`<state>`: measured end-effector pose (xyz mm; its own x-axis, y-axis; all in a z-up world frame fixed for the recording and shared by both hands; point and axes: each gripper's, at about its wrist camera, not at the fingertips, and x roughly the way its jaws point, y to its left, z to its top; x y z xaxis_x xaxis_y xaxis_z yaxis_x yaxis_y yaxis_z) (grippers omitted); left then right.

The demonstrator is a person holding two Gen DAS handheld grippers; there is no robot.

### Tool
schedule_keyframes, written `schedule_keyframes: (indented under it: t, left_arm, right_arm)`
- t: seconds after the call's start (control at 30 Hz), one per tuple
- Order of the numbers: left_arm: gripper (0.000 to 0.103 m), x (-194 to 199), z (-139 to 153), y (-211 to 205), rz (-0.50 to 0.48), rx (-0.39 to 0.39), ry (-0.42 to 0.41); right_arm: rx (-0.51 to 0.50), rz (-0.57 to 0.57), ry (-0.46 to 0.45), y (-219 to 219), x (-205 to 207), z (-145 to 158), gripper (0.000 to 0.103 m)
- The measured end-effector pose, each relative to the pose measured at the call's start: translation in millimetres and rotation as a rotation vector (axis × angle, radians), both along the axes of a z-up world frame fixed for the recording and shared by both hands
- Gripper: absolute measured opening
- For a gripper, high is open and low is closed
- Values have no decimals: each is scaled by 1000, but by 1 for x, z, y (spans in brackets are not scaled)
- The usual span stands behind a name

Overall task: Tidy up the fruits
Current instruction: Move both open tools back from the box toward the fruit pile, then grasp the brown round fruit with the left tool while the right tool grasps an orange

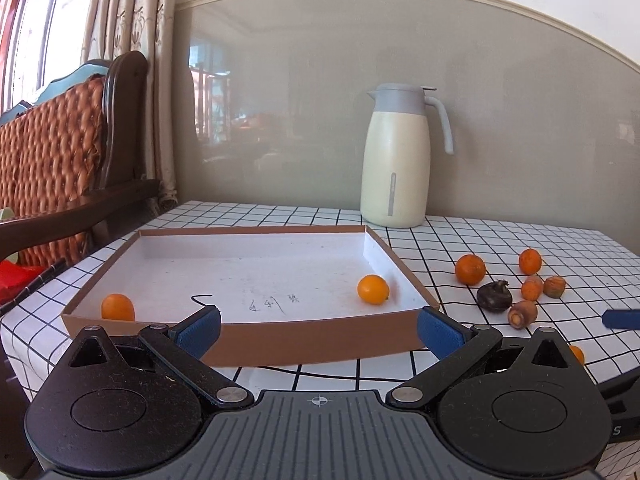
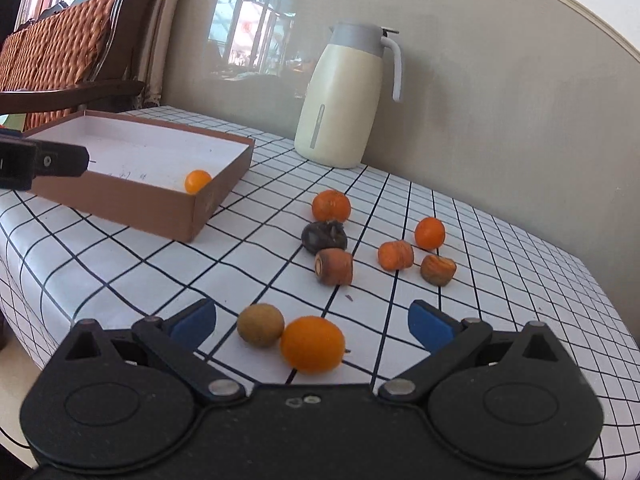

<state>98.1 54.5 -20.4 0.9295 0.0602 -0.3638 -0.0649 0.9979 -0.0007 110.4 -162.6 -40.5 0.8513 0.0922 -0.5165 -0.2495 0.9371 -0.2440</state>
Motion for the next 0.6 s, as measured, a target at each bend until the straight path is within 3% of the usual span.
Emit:
schedule_keyframes:
  t: [0.33,0.6]
  left_arm:
    - [103,3,-1,-13,-49,-17,7]
    - [103,10,-6,-34,-100,-14,35]
  right_arm:
    - [-42,-32,25,-17,0,-9,97]
    - [-7,-70,30,-40,18,-13,97]
